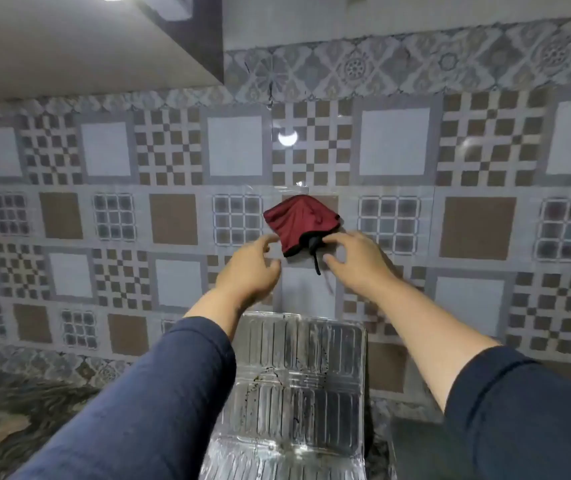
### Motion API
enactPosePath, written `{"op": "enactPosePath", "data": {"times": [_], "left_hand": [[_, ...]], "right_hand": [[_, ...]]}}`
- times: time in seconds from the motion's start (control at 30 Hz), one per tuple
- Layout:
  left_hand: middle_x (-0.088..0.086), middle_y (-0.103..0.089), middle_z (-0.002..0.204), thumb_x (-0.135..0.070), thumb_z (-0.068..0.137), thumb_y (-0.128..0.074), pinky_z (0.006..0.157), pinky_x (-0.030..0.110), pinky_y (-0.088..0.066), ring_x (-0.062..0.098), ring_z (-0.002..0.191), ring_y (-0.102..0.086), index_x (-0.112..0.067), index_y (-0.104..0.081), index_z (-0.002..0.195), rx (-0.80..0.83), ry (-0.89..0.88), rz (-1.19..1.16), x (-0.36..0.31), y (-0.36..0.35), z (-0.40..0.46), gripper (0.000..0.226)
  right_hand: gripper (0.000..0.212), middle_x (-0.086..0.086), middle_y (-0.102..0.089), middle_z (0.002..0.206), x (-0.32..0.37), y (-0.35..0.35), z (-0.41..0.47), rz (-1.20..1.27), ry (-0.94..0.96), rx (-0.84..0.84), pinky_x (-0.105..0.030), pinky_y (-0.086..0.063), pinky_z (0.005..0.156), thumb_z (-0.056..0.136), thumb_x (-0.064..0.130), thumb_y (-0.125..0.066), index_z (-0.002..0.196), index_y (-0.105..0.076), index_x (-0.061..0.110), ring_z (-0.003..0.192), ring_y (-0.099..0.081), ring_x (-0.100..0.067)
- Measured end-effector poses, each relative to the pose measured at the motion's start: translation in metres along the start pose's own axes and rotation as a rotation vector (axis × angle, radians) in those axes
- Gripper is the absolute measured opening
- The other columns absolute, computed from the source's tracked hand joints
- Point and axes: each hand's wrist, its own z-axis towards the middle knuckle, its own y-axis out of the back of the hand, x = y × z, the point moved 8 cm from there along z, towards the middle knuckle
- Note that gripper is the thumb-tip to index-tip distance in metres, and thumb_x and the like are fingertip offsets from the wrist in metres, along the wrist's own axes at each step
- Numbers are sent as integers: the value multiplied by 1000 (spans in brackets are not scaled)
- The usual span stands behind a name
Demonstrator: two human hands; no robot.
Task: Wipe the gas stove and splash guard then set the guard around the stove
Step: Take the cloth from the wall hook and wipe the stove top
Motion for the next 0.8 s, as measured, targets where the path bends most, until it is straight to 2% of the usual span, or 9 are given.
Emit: {"op": "enactPosePath", "data": {"times": [0.1,0.2,0.33,0.4,0.5,0.57,0.63,0.7,0.8], "left_hand": [[11,-40,147,-22,94,-48,107,40,-36,29,133,-42,-30,-32,145,-82,-8,-95,3,-10,33,54],[10,-33,151,-19,94,-49,111,35,-28,27,138,-34,-27,-36,144,-130,-37,-117,6,-25,62,53],[5,-34,149,-18,93,-51,108,32,-30,23,135,-36,-22,-41,141,-201,-56,-212,16,-40,83,49],[4,-32,147,-15,93,-51,104,24,-30,18,132,-37,-18,-42,140,-253,-55,-293,18,-39,87,48],[2,-34,142,-6,92,-49,100,15,-29,8,121,-40,-14,-47,137,-326,-94,-355,11,-27,85,46],[1,-37,139,-6,92,-49,103,21,-36,10,121,-44,-15,-50,135,-353,-133,-370,2,-17,81,44],[-2,-38,134,-7,92,-50,105,26,-39,13,122,-47,-15,-51,134,-355,-161,-374,-10,-9,71,42],[-5,-39,129,-7,92,-52,102,21,-37,11,120,-47,-15,-52,133,-328,-171,-400,-22,-7,54,42],[-3,-39,131,-5,91,-55,98,14,-34,7,117,-45,-13,-53,132,-269,-143,-468,-39,-12,17,42]], "right_hand": [[41,-13,-37,143,-4,6,36,82,20,-168,-26,-26,107,93,17,-56,134,-53,19,133,-36,-27],[37,-10,-35,146,-1,0,66,101,68,-224,-27,-23,110,93,16,-56,130,-57,21,136,-33,-26],[32,-7,-48,132,-7,-18,87,133,93,-291,-18,-28,95,88,15,-65,119,-65,21,122,-45,-22],[32,-4,-58,123,-7,-23,91,148,98,-310,-17,-34,87,84,12,-68,114,-65,24,112,-53,-20],[29,0,-67,113,-4,-17,95,193,87,-367,-22,-42,88,81,10,-70,105,-69,26,105,-57,-16],[27,0,-70,111,-1,-4,92,148,85,-425,-36,-46,97,80,13,-70,102,-72,28,108,-57,-24],[27,-2,-68,112,2,7,83,126,69,-419,-39,-46,99,82,13,-68,105,-72,26,109,-57,-27],[28,-4,-63,115,1,16,65,151,46,-374,-29,-42,99,85,8,-64,109,-70,21,111,-56,-23],[30,-3,-60,116,-2,32,25,153,10,-323,-25,-41,98,85,4,-64,112,-69,18,112,-56,-20]]}}
